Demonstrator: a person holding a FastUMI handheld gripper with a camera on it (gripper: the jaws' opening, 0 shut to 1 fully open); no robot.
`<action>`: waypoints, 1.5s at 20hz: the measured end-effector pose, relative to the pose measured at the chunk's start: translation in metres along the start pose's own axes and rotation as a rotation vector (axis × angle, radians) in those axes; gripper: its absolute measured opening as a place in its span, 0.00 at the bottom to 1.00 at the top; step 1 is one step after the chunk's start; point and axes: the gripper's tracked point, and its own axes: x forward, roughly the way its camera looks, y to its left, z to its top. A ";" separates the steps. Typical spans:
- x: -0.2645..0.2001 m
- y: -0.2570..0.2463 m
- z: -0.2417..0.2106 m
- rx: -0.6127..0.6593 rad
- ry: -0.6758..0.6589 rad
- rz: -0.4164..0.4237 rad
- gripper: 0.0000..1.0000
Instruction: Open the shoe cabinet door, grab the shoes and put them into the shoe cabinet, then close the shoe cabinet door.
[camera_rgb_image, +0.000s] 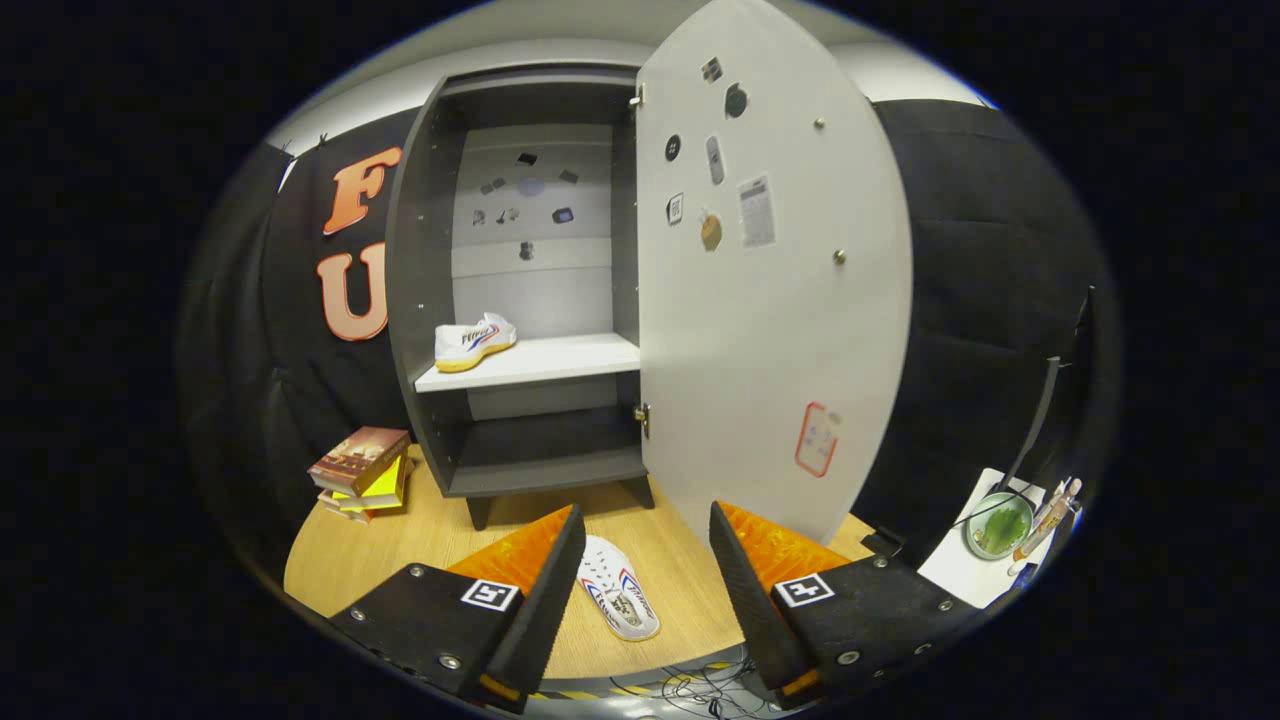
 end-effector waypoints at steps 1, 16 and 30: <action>0.011 0.007 -0.012 -0.010 0.026 0.014 0.83; 0.136 0.057 -0.179 -0.188 0.411 0.192 0.92; 0.167 0.061 -0.234 -0.227 0.561 0.282 0.28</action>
